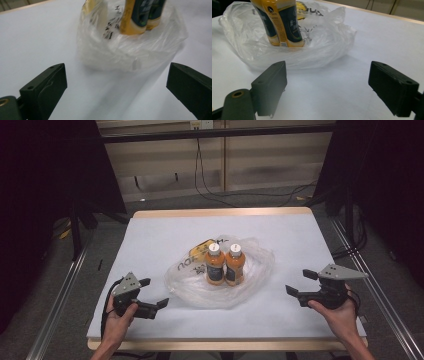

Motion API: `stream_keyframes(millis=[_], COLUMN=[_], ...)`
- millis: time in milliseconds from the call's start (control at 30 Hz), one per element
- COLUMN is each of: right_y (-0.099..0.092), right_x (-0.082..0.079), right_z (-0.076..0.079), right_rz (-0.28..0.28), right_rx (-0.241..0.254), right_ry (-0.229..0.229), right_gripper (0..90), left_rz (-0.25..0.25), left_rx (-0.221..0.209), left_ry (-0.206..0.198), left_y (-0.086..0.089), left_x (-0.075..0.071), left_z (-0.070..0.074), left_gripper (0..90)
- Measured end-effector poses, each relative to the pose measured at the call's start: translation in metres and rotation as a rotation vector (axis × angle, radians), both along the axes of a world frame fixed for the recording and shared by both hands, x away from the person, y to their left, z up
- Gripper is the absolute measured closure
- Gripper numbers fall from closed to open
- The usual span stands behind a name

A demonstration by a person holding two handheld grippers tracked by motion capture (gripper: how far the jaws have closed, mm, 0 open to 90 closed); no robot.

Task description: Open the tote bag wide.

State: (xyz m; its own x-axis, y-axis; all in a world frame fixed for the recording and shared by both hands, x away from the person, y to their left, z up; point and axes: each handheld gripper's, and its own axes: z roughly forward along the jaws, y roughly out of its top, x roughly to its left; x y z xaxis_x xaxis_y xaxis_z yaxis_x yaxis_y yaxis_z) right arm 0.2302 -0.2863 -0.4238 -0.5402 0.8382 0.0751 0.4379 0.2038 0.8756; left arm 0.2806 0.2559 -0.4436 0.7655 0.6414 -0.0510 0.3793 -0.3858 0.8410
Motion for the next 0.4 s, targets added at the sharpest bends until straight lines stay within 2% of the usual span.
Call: stream_keyframes(millis=[67,133,167,300,400], right_y=[-0.004,-0.006,-0.008,-0.014,-0.019], right_x=[-0.004,-0.008,-0.009,-0.017,-0.021], right_z=[-0.002,-0.004,-0.006,-0.011,-0.018], right_rz=[-0.013,-0.024,-0.026,-0.052,-0.08], right_rx=[0.013,0.001,0.004,0.013,0.015], right_ry=[0.002,0.003,0.005,0.0,0.006], right_gripper=[13.9,13.8,13.7,12.6,11.9], left_rz=[0.023,0.032,0.034,0.064,0.081], left_rx=[-0.001,0.011,-0.001,-0.02,0.002], left_ry=[0.013,0.029,0.037,0.03,0.023], left_y=[0.005,0.011,0.013,0.024,0.029], left_x=[-0.002,-0.005,-0.006,-0.007,-0.006], left_z=[-0.005,-0.01,-0.011,-0.013,-0.016], left_gripper=[2.8,2.8,2.9,2.9,2.9])
